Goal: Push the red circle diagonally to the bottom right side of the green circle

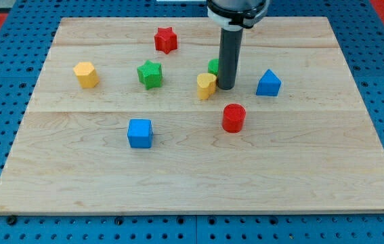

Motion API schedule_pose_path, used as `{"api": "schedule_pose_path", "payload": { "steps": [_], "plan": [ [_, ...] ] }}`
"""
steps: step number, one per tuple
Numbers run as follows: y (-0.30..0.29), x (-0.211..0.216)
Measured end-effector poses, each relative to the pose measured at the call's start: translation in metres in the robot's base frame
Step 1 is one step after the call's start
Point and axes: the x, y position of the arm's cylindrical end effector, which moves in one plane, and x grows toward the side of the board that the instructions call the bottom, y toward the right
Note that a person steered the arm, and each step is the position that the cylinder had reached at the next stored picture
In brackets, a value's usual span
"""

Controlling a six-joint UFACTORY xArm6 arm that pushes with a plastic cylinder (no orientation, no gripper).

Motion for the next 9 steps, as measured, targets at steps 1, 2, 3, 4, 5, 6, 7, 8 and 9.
{"api": "schedule_pose_path", "payload": {
  "steps": [1, 2, 3, 4, 5, 6, 7, 8, 9],
  "plan": [
    [-0.012, 0.000],
    [-0.012, 0.000],
    [-0.010, 0.014],
    [-0.009, 0.058],
    [-0.009, 0.072],
    [-0.017, 0.072],
    [-0.047, 0.075],
    [-0.048, 0.107],
    [-0.048, 0.115]
  ]
}}
